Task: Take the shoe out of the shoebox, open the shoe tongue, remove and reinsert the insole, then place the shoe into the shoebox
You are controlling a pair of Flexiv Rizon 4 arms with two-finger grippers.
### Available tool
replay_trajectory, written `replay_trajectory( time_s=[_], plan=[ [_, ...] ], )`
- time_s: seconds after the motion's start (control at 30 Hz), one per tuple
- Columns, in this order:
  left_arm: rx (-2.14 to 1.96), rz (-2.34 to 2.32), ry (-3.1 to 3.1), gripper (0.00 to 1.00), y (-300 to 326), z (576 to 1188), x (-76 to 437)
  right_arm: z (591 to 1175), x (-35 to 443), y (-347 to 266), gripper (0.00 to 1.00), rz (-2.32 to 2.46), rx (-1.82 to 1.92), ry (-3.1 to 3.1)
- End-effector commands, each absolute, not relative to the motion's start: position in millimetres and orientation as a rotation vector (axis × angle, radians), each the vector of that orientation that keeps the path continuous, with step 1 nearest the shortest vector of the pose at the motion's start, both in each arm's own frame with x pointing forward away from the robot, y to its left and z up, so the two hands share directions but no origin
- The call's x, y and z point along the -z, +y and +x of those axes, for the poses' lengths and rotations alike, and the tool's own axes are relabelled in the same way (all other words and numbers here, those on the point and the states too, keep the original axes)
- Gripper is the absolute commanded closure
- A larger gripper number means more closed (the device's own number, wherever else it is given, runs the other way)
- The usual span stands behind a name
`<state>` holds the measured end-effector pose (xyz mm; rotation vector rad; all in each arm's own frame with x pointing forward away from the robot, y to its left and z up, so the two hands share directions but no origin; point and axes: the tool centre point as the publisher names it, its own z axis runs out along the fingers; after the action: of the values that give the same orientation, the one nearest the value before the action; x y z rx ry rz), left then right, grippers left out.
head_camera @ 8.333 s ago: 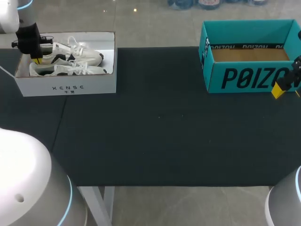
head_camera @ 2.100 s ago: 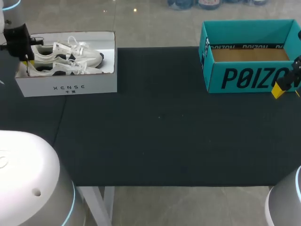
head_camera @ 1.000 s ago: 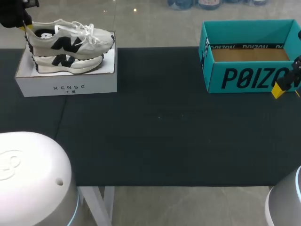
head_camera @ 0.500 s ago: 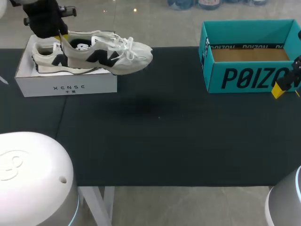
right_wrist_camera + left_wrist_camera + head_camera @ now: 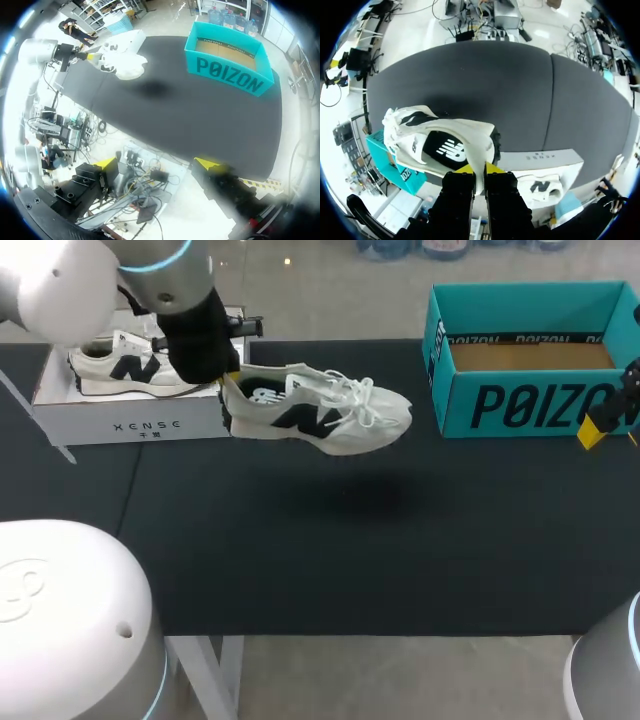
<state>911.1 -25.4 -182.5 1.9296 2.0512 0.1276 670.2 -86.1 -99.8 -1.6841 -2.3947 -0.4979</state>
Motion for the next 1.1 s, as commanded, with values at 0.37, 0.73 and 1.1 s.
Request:
replay_trajectory(
  time_s=[0.37, 0.73, 1.1],
  plan=[
    [-0.076, 1.929, 2.088, 1.0, -115.5, 887.2, 248.5, 672.4, 99.6, -85.4, 0.0, -1.683, 0.492, -2.393],
    [-0.008, 1.995, 2.112, 1.0, -147.4, 873.9, 292.8, 672.4, 99.6, -85.4, 0.0, -1.683, 0.492, -2.393],
    [0.001, 2.018, 2.108, 1.0, -157.7, 866.8, 320.8, 672.4, 99.6, -85.4, 0.0, -1.683, 0.492, -2.393]
  ],
)
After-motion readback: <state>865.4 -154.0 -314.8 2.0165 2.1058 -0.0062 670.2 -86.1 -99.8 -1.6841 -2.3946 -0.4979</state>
